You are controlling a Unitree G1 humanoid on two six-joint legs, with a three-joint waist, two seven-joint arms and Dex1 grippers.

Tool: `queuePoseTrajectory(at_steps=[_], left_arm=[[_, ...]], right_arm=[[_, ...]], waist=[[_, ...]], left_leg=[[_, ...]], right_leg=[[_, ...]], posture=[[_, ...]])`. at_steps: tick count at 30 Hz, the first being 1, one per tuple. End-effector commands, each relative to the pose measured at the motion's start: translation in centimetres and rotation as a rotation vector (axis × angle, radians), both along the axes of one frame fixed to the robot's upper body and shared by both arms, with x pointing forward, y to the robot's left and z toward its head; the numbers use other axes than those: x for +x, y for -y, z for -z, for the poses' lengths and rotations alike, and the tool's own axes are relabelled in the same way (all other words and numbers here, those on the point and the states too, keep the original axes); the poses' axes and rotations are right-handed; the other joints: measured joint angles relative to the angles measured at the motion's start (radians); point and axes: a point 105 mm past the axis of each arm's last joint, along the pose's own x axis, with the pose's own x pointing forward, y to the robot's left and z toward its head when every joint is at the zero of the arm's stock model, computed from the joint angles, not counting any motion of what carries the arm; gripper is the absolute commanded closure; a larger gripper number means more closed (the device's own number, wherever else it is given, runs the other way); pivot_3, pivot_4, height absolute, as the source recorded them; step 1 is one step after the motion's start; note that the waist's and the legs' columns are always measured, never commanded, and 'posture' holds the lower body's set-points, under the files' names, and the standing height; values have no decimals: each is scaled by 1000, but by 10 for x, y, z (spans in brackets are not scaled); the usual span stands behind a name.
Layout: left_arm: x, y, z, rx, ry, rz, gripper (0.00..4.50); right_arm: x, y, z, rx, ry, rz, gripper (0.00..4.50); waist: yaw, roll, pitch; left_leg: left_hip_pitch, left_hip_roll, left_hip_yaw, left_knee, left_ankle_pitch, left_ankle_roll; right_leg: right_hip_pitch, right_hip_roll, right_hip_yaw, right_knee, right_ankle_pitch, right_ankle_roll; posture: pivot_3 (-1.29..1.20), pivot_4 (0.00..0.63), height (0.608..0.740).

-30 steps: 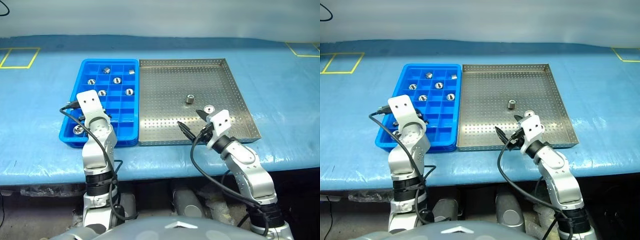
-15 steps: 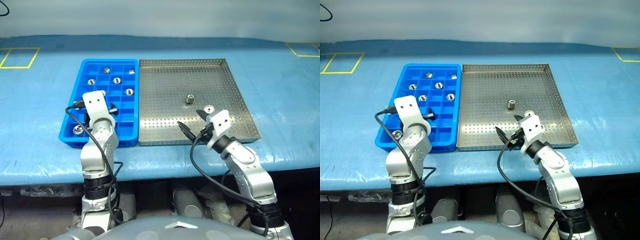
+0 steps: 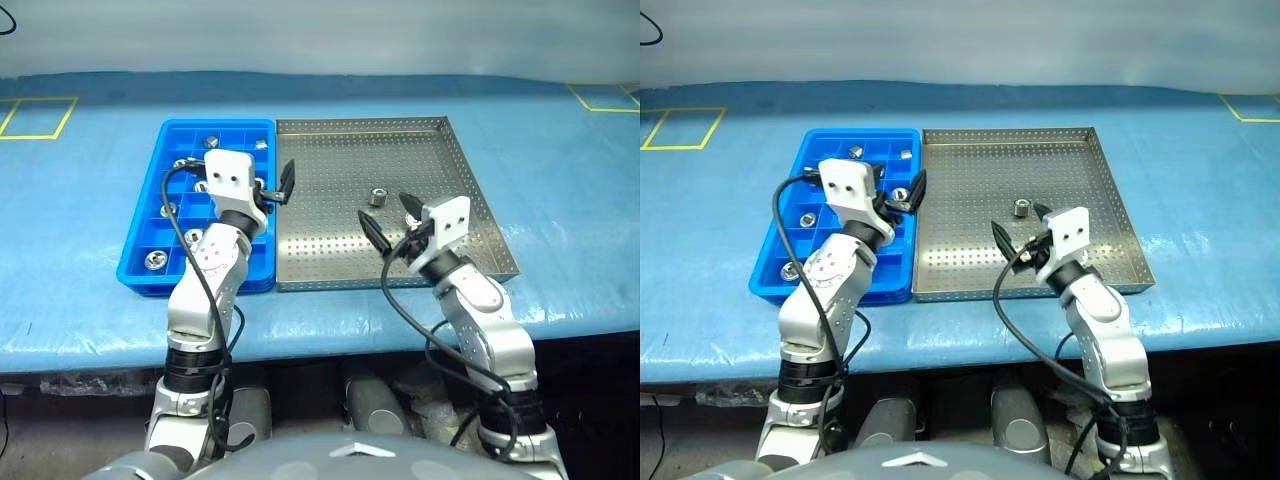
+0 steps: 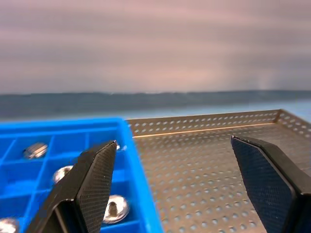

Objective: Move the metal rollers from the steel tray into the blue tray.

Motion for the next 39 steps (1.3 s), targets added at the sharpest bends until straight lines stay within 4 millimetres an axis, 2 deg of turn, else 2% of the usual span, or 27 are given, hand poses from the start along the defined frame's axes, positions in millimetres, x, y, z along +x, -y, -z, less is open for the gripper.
queuePoseTrajectory(at_steps=[1,6,12,24,28,33,34,39], left_arm=[[-9,10,0,37,70,76,369],[-27,17,3,-18,108,167,369],[-43,17,5,-17,152,219,369],[-46,21,7,-36,156,231,369],[-46,21,8,-35,156,227,344],[-45,20,7,-29,160,228,344],[-45,19,7,-27,158,227,344],[-49,13,8,26,173,213,344]], right_arm=[[19,0,-2,-17,-38,46,0],[50,16,21,-64,-231,186,0],[67,27,32,-120,-303,267,0],[95,35,44,-84,-402,345,0],[98,33,45,-51,-409,330,895],[99,27,42,-29,-382,299,2579],[99,25,41,-43,-367,291,2784],[94,-6,11,16,-200,142,2788]], waist=[[2,0,0],[24,0,0],[44,1,0],[54,1,0],[54,1,0],[54,1,0],[54,2,1],[53,3,2]], left_leg=[[0,0,0,0,0,0],[-1,-1,-1,0,0,0],[-1,-1,-1,-2,0,0],[-1,0,0,-2,0,1],[-1,-1,-1,-3,0,1],[-1,-1,-1,-4,0,1],[-1,-1,-1,-4,0,1],[-1,0,-1,-4,0,1]], right_leg=[[0,0,0,0,0,0],[0,-1,0,0,4,-2],[-1,-1,-1,0,4,-2],[-1,-1,-1,-1,4,-1],[-1,-1,-1,-1,4,-1],[-1,0,-1,-1,4,-2],[-1,0,-1,-1,4,-1],[-1,0,-1,-1,4,-1]], posture=[[-30,150,740],[32,150,740],[74,150,740],[78,150,740],[82,150,740],[92,150,740],[95,150,740],[127,150,740]])
